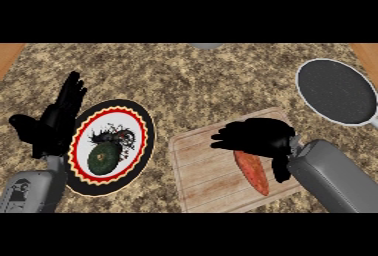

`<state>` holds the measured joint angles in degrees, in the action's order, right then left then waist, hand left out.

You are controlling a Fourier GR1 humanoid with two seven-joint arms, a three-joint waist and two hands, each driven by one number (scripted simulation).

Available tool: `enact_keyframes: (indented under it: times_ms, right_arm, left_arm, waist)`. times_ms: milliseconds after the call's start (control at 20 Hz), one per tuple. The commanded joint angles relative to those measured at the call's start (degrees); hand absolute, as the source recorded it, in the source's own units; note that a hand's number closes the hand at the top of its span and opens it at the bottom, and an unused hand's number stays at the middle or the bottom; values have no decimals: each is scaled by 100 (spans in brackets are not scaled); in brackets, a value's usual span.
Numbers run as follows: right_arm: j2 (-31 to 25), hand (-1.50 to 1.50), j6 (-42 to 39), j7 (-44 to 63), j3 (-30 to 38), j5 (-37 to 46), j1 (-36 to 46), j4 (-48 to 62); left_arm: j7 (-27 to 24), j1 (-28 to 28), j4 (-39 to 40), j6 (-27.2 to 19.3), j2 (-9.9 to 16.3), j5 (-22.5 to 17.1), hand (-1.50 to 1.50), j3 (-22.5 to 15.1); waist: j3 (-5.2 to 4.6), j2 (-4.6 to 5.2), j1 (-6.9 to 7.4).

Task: Pick the sweet potato from the cutting board and place it in the pan

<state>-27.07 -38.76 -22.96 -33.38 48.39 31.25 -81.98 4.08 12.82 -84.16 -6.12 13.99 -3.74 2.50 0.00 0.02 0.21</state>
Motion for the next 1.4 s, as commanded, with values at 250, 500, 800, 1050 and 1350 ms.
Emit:
enact_keyframes:
  times_ms: [250, 500, 800, 1050, 1350]
  right_arm:
    - [202, -150, -92, -504, -125, 581, -66, 460]
    - [287, 150, 341, -949, -642, 693, -84, 461]
    - [102, 150, 386, -1062, -553, 840, -479, 84]
    - [909, 150, 533, 1668, 1319, 368, -335, 1535]
    - [1700, 150, 1555, 4180, 2784, 349, -53, 1803]
  left_arm:
    - [68, -55, -117, 169, -42, -7, 0, 125]
    - [-115, -382, -297, 185, -88, 89, 0, 31]
    - [313, -190, -502, 113, -143, 118, 0, 68]
    - [79, -117, -223, 34, -97, 128, 0, 206]
    - [149, -184, -209, 54, -66, 140, 0, 199]
  waist:
    - [0, 0, 8]
    - [1, -3, 51]
    - [0, -12, -9]
    - [-19, 23, -197]
    - [-22, -18, -203]
